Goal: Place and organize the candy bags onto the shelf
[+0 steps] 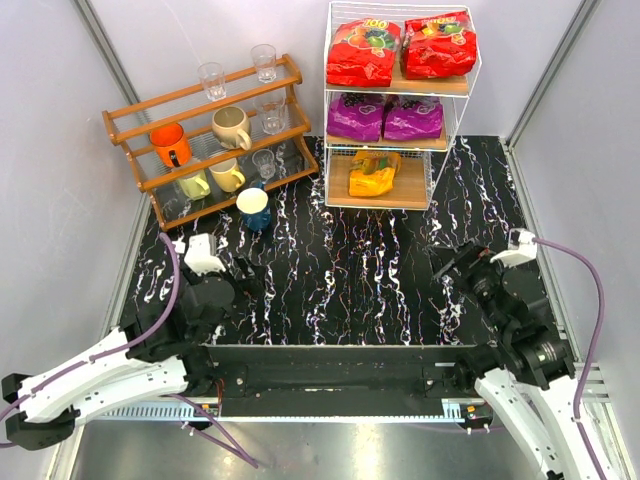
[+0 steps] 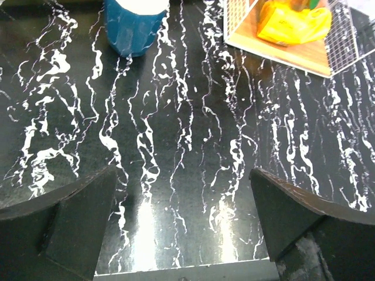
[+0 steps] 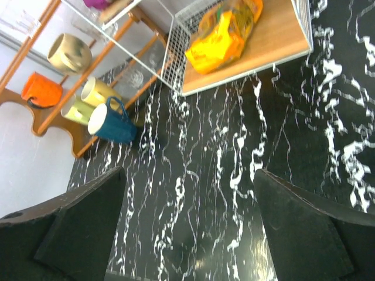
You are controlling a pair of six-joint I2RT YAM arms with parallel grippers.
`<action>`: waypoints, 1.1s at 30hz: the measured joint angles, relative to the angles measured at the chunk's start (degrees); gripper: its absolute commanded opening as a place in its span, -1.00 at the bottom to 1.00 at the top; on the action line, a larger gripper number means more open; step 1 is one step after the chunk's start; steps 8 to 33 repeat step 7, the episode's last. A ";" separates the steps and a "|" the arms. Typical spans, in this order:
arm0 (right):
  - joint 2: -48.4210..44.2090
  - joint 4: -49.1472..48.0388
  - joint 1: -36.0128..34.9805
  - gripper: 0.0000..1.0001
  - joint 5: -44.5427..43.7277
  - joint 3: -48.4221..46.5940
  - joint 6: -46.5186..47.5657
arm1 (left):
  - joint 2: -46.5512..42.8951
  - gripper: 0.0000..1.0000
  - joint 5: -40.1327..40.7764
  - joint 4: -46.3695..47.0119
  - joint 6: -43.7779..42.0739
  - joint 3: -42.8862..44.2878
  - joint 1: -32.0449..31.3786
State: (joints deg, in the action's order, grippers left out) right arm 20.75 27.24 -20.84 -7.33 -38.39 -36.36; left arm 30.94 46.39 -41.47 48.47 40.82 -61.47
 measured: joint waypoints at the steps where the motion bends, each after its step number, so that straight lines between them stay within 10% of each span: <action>1: -1.22 1.86 0.00 1.00 0.52 0.00 -0.37 | -0.02 0.98 0.04 -1.18 0.52 0.00 0.00; 33: -7.26 10.29 -0.02 0.99 1.97 0.33 -2.14 | -2.34 0.98 0.13 -4.72 2.86 -0.98 0.00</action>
